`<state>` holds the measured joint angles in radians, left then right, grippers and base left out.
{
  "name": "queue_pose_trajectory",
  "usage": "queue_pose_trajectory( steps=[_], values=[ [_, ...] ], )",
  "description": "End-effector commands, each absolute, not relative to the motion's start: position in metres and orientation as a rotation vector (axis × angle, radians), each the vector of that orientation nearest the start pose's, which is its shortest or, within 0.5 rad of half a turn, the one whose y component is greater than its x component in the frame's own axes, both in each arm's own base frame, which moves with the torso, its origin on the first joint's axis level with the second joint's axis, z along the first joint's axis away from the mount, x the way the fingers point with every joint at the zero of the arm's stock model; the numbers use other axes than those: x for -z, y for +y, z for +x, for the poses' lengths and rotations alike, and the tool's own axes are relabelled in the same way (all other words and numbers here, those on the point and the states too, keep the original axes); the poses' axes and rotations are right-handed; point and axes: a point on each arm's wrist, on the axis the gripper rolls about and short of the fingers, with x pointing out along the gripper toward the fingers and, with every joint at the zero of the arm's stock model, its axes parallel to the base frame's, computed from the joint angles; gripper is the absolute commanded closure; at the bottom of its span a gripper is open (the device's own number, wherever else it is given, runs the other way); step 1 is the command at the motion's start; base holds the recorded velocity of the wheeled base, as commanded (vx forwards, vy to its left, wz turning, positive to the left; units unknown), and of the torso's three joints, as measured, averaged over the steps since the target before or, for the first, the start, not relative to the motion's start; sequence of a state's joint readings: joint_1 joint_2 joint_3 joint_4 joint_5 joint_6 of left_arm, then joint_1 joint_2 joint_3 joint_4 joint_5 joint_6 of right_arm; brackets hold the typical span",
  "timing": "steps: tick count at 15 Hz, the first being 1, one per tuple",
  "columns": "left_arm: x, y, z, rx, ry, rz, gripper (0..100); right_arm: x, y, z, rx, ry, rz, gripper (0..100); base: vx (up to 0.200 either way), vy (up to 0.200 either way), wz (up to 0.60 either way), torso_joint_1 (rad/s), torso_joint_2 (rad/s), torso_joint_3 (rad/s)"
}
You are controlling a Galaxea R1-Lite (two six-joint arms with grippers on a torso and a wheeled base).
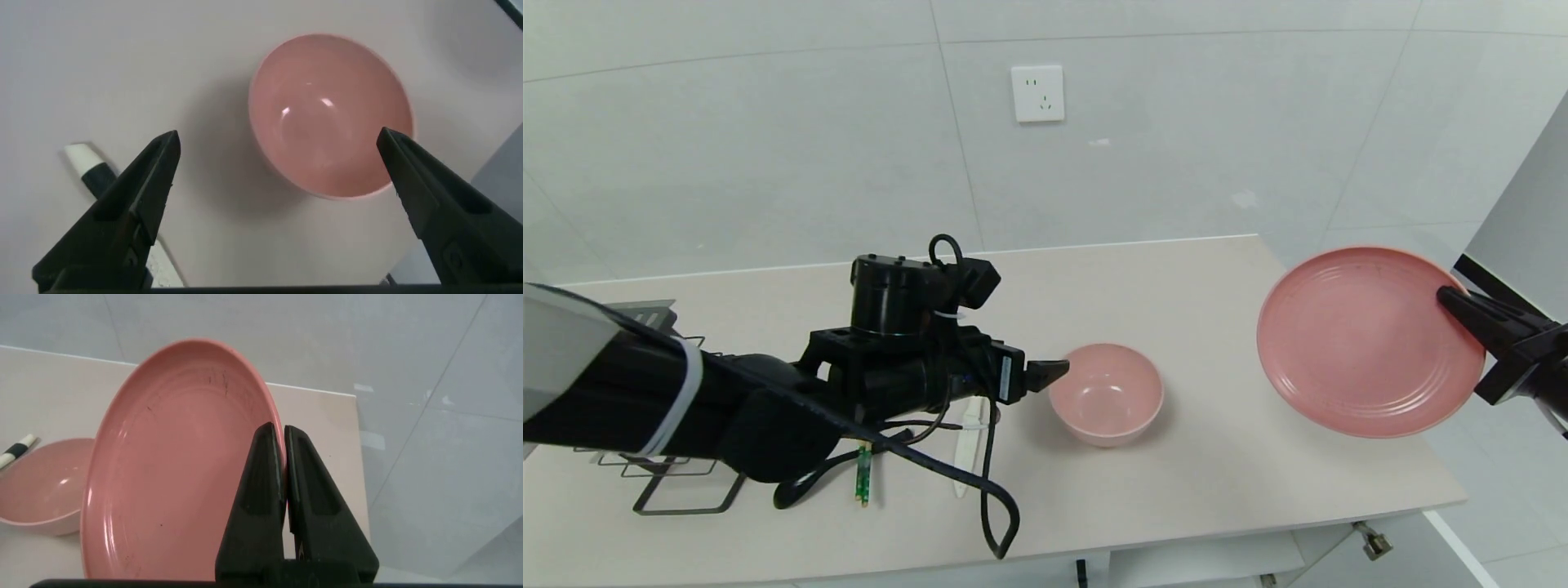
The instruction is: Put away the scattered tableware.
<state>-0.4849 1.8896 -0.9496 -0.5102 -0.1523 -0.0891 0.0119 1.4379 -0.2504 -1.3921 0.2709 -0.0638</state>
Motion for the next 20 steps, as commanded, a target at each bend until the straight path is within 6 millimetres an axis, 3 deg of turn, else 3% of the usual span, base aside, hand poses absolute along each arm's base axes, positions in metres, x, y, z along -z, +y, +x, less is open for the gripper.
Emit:
queue_pose_trajectory(
  steps=[1,7,11,20],
  values=[
    [-0.125,-0.174,0.321,0.596,0.497,-0.002,0,-0.184,0.008,0.195,-0.276,-0.211,-0.09,100,0.0,0.0,0.0,0.0,0.0,0.0],
    [-0.11,-0.18,0.329,0.605,0.507,-0.001,0,-0.183,0.008,0.196,-0.278,-0.208,-0.091,100,0.0,0.0,0.0,0.0,0.0,0.0],
    [-0.102,-0.191,0.351,0.611,0.482,0.001,0,-0.18,0.01,0.194,-0.284,-0.196,-0.091,100,0.0,0.0,0.0,0.0,0.0,0.0],
    [-0.072,-0.197,0.358,0.624,0.537,0.003,0,-0.181,0.01,0.194,-0.284,-0.2,-0.097,100,0.0,0.0,0.0,0.0,0.0,0.0]
  ],
)
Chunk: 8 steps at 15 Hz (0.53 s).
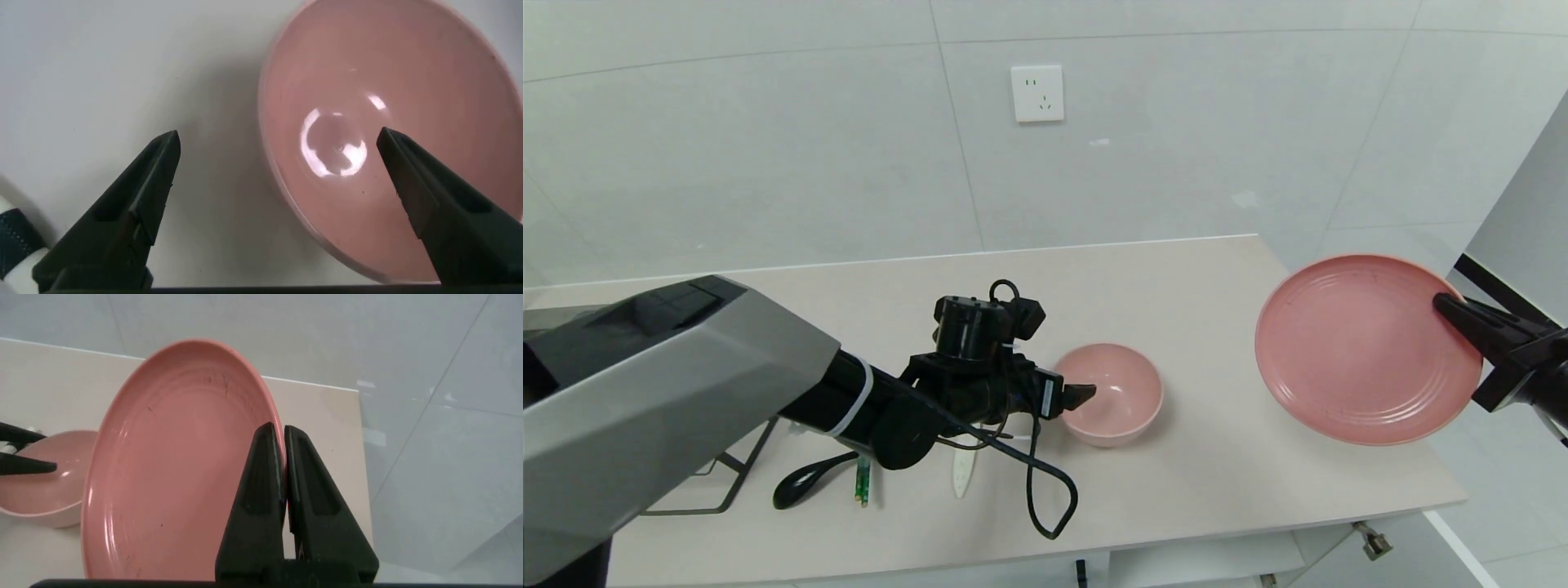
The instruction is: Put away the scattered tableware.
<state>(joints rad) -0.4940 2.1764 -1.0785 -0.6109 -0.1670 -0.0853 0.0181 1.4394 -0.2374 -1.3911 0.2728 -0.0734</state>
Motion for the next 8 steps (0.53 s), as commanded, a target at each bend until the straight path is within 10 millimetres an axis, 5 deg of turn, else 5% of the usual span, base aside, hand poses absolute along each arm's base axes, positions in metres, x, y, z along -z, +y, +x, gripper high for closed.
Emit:
queue_pose_trajectory(
  steps=[1,3,4,8],
  values=[
    [-0.067,-0.199,0.359,0.628,0.523,0.002,0,-0.181,0.01,0.194,-0.283,-0.202,-0.097,100,0.0,0.0,0.0,0.0,0.0,0.0],
    [-0.061,-0.202,0.354,0.641,0.535,0.006,0,-0.182,0.01,0.194,-0.283,-0.203,-0.098,100,0.0,0.0,0.0,0.0,0.0,0.0],
    [-0.059,-0.203,0.352,0.643,0.542,0.011,100,-0.182,0.01,0.194,-0.283,-0.205,-0.098,100,0.0,0.0,0.0,0.0,0.0,0.0],
    [-0.062,-0.203,0.35,0.645,0.527,-0.002,100,-0.182,0.01,0.194,-0.283,-0.206,-0.098,100,0.0,0.0,0.0,0.0,0.0,0.0]
  ],
)
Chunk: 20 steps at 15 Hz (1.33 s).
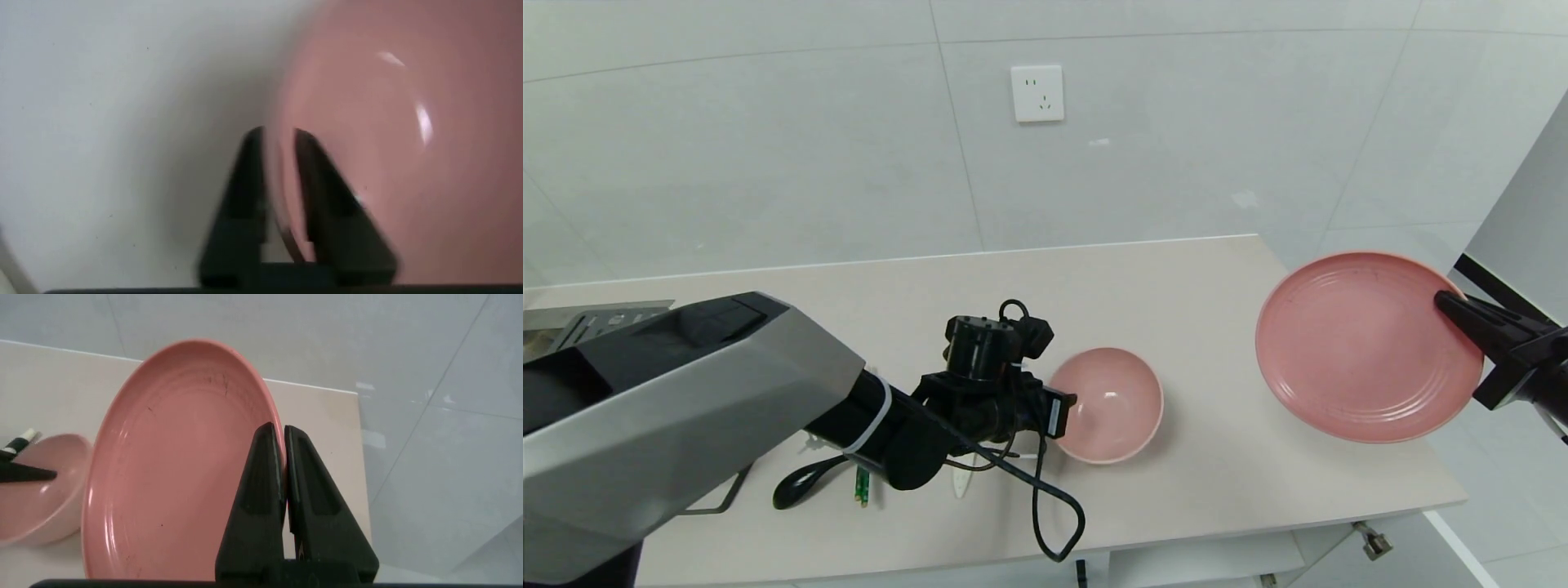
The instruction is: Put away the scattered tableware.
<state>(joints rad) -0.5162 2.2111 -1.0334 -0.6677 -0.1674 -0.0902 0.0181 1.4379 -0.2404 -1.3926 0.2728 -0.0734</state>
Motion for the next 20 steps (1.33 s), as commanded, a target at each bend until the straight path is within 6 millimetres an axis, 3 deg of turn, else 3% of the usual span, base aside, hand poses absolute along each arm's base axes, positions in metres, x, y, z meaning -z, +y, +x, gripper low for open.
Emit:
queue_pose_trajectory(
  steps=[1,6,9,11,16,20],
  values=[
    [-0.071,-0.202,0.348,0.647,0.476,-0.014,100,-0.182,0.01,0.194,-0.283,-0.206,-0.098,100,0.0,0.0,0.0,0.0,0.0,0.0],
    [-0.126,-0.174,0.308,0.651,0.192,-0.046,100,-0.182,0.01,0.194,-0.285,-0.203,-0.097,100,0.0,0.0,0.0,0.0,0.0,0.0],
    [-0.146,-0.148,0.29,0.616,0.095,-0.038,100,-0.181,0.01,0.194,-0.285,-0.202,-0.097,100,0.0,0.0,0.0,0.0,0.0,0.0],
    [-0.155,-0.137,0.28,0.603,0.061,-0.047,100,-0.18,0.01,0.194,-0.285,-0.199,-0.097,100,0.0,0.0,0.0,0.0,0.0,0.0],
    [-0.18,-0.108,0.232,0.578,-0.002,-0.084,100,-0.182,0.01,0.194,-0.284,-0.205,-0.088,100,0.0,0.0,0.0,0.0,0.0,0.0],
    [-0.172,-0.077,0.224,0.426,-0.087,0.038,100,-0.187,0.01,0.191,-0.286,-0.224,-0.067,100,0.0,0.0,0.0,0.0,0.0,0.0]
  ],
)
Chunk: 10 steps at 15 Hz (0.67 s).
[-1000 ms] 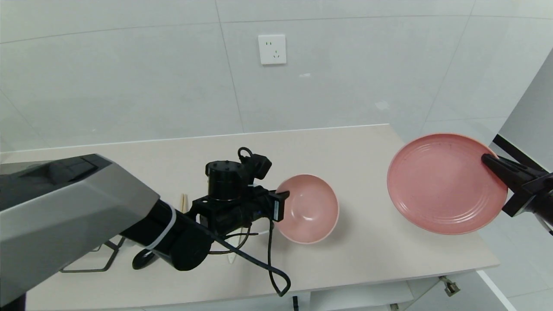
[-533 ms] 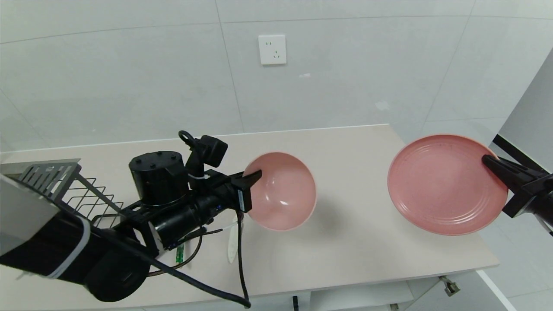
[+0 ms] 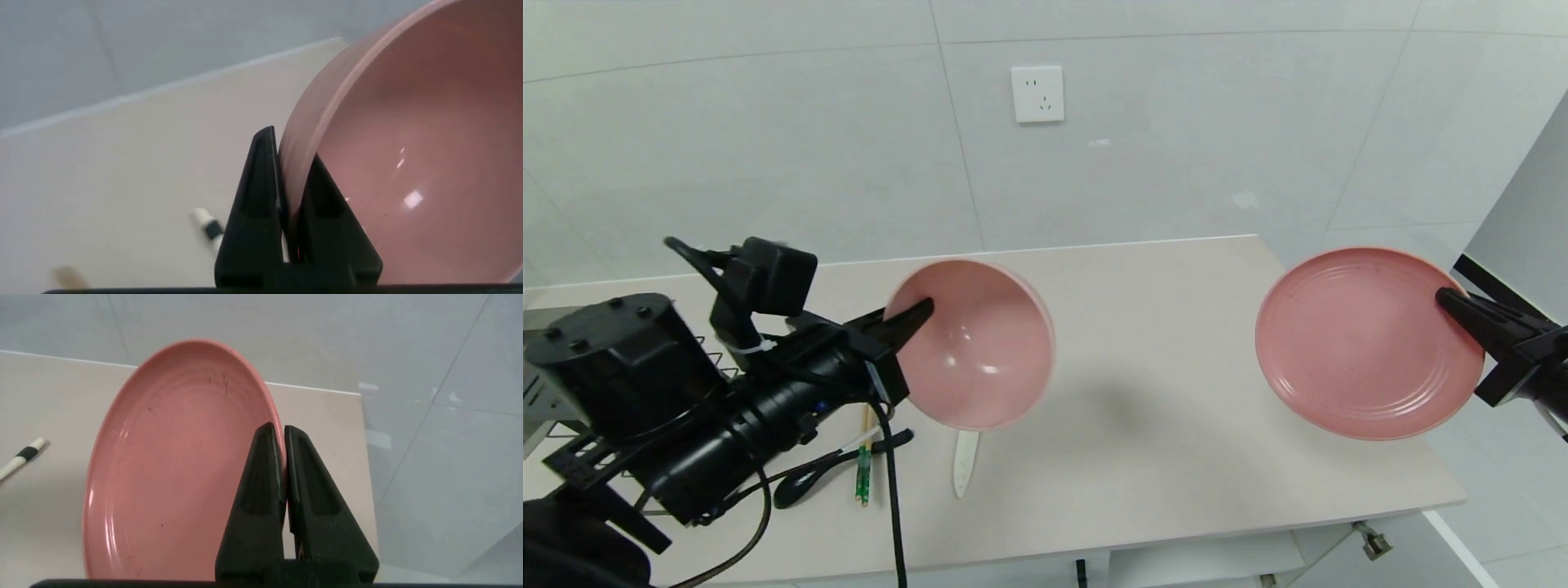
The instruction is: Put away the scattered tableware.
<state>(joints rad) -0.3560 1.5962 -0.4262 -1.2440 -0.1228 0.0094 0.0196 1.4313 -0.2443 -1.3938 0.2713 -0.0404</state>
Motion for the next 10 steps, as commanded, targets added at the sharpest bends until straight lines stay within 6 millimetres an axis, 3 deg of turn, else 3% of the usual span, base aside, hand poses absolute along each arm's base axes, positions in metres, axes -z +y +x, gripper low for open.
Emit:
queue_pose_trajectory(
  steps=[1,5,8,10],
  values=[
    [-0.168,-0.075,0.219,0.37,-0.085,0.046,100,-0.188,0.011,0.191,-0.29,-0.229,-0.067,100,0.0,0.0,0.0,0.0,0.0,0.0],
    [-0.172,-0.074,0.207,0.405,-0.076,-0.202,100,-0.191,0.015,0.19,-0.313,-0.243,-0.055,100,0.0,0.0,0.0,0.0,0.0,0.0],
    [-0.147,-0.075,0.199,0.364,0.062,-0.213,100,-0.203,0.015,0.193,-0.327,-0.326,0.037,100,0.0,0.0,0.0,0.0,0.0,0.0],
    [-0.142,-0.086,0.199,0.31,0.01,-0.261,100,-0.202,0.02,0.191,-0.343,-0.334,0.044,100,0.0,0.0,0.0,0.0,0.0,0.0]
  ],
)
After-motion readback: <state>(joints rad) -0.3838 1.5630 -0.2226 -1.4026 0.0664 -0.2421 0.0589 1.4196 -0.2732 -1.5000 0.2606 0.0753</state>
